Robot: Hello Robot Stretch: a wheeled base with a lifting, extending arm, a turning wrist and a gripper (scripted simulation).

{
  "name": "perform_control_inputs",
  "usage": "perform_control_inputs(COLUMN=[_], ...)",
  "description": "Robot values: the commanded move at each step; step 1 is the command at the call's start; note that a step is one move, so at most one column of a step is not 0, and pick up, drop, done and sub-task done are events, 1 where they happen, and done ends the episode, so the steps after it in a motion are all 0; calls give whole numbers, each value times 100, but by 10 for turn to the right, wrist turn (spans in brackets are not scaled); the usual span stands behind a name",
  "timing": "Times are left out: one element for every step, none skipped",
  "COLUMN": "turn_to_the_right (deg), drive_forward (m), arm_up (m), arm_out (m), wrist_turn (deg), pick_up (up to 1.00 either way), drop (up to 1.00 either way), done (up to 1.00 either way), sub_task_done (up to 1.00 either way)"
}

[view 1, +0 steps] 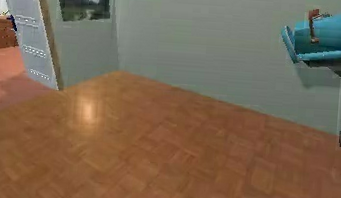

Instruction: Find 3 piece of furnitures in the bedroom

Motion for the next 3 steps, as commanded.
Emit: perform_control_inputs(turn_to_the_right=[-420,0,-60], drive_forward=[0,85,0], arm_up=[0,0,0], arm_out=[0,0,0], wrist_turn=[0,0,0], pick_up=[0,0,0], drop=[0,0,0], done=[0,0,0], sub_task_done=[0,0,0])
